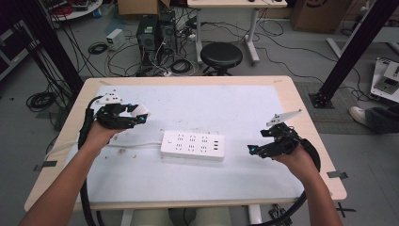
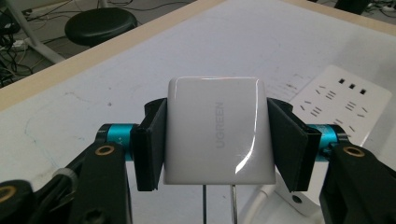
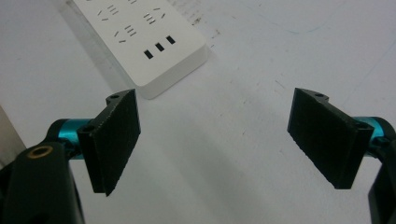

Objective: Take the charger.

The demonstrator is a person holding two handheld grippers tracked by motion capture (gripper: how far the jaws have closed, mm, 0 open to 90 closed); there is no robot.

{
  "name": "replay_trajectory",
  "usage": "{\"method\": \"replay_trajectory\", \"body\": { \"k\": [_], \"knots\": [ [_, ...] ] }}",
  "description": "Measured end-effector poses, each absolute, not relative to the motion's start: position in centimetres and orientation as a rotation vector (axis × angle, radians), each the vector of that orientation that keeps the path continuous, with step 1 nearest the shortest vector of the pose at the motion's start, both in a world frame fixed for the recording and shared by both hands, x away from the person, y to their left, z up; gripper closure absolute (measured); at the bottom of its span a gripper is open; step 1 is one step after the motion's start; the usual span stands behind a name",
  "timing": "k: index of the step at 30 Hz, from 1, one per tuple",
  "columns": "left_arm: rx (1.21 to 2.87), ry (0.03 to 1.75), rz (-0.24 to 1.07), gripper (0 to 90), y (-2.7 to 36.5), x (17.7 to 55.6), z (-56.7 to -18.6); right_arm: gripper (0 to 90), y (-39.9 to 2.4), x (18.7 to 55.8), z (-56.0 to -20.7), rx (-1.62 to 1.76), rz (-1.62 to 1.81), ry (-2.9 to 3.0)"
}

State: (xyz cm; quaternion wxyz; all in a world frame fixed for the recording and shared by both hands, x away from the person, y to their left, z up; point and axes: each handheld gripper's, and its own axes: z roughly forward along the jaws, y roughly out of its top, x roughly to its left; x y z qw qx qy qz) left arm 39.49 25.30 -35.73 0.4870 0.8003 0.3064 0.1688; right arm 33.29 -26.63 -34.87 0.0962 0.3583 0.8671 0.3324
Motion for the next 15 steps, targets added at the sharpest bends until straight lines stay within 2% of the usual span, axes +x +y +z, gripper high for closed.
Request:
{"method": "replay_trajectory", "body": {
  "k": [15],
  "knots": [
    [1.969, 0.610, 0.414, 42.6, 25.2, 35.7, -34.6, 17.4, -26.2, 32.9, -34.9, 1.029, 1.007, 2.577]
  ]
}}
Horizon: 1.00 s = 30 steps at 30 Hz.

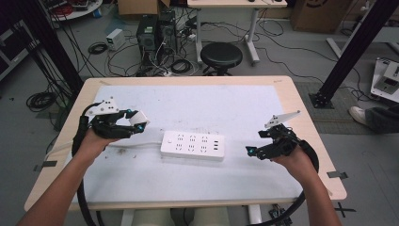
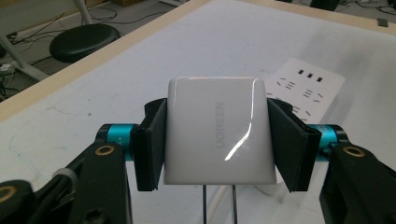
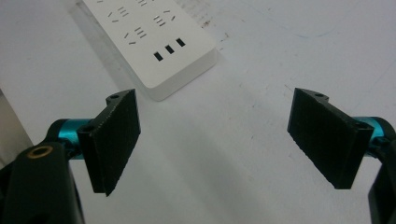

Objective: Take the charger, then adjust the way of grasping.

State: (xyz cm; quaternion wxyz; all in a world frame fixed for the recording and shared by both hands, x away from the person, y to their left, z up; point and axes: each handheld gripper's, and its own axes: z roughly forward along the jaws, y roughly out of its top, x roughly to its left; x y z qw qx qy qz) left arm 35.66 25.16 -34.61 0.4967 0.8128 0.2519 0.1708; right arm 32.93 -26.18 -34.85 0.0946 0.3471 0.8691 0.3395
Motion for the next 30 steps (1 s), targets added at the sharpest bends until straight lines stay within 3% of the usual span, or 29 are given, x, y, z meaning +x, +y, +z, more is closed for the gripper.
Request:
{"method": "replay_trajectory", "body": {
  "k": [30],
  "knots": [
    [2.032, 0.462, 0.410, 42.6, 22.6, 32.7, -34.0, 17.4, -24.8, 32.1, -33.9, 0.993, 1.061, 2.586]
  ]
}}
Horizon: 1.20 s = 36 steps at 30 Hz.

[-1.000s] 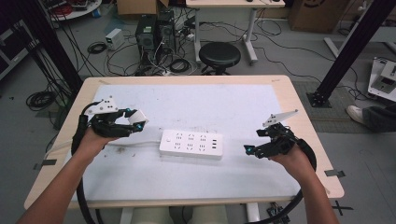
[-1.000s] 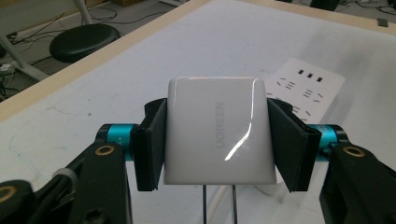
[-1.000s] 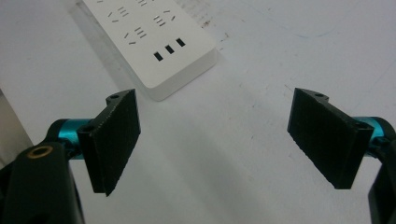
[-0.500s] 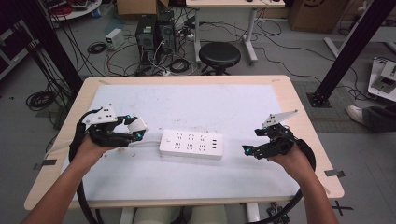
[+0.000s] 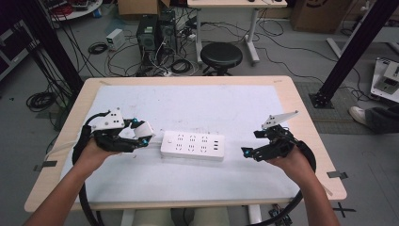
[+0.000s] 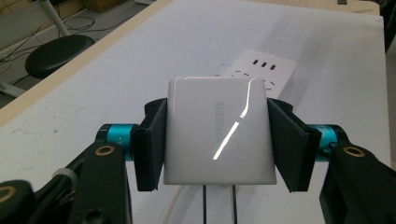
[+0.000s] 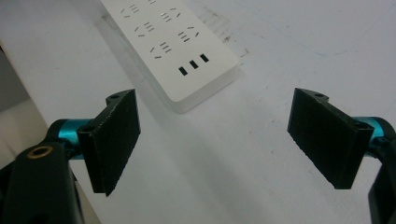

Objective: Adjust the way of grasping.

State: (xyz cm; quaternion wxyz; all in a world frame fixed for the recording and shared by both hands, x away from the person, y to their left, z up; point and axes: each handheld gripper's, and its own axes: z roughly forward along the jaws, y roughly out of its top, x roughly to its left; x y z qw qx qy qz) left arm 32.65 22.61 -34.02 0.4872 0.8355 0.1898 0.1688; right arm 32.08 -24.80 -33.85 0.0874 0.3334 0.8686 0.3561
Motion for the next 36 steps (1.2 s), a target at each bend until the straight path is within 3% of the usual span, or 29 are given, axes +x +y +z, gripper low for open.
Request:
{"method": "replay_trajectory", "body": {
  "k": [36],
  "knots": [
    [2.077, 0.213, 0.365, 42.6, 15.5, 31.4, -35.2, 17.4, -19.2, 32.7, -33.6, 1.088, 1.350, 2.690]
  ]
}}
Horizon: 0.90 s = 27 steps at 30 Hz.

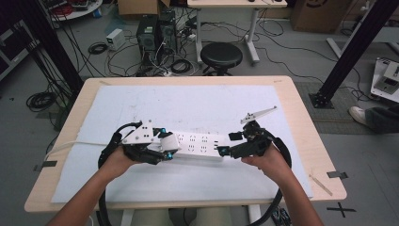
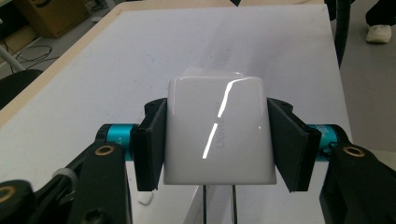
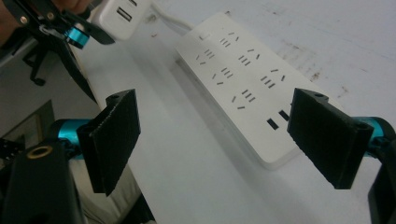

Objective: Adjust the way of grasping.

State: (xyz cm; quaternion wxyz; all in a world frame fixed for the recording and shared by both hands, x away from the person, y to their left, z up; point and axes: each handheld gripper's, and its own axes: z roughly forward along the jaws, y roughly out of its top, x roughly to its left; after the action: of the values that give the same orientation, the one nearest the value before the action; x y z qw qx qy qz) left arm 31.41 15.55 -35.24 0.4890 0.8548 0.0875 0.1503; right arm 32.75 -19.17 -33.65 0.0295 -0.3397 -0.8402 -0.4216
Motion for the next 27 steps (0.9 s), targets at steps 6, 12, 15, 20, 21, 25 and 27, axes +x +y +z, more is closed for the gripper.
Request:
{"method": "replay_trajectory", "body": {
  "k": [6, 12, 15, 20, 21, 25, 27],
  "knots": [
    [2.095, 0.174, 0.363, 42.6, 14.2, 31.2, -35.4, 17.5, -18.7, 33.1, -33.5, -1.041, -1.329, -2.511],
    [2.110, 0.146, 0.367, 42.6, 12.9, 31.1, -35.8, 17.5, -18.2, 33.4, -33.5, -1.066, -1.303, -2.447],
    [2.112, 0.145, 0.371, 42.5, 12.4, 31.2, -35.9, 17.5, -18.0, 33.6, -33.7, -1.080, -1.298, -2.392],
    [2.112, 0.123, 0.388, 42.6, 11.5, 31.2, -36.0, 17.9, -17.7, 34.0, -34.0, -1.102, -1.288, -2.348],
    [2.109, 0.121, 0.393, 42.6, 11.4, 31.2, -36.0, 17.9, -17.7, 34.0, -34.0, -1.105, -1.292, -2.339],
    [2.103, 0.116, 0.383, 42.5, 10.8, 31.4, -36.2, 17.9, -17.5, 34.2, -34.1, -1.110, -1.279, -2.315],
    [2.108, 0.112, 0.381, 42.6, 10.5, 31.4, -36.3, 17.9, -17.3, 34.2, -34.0, -1.117, -1.256, -2.300]
  ]
}}
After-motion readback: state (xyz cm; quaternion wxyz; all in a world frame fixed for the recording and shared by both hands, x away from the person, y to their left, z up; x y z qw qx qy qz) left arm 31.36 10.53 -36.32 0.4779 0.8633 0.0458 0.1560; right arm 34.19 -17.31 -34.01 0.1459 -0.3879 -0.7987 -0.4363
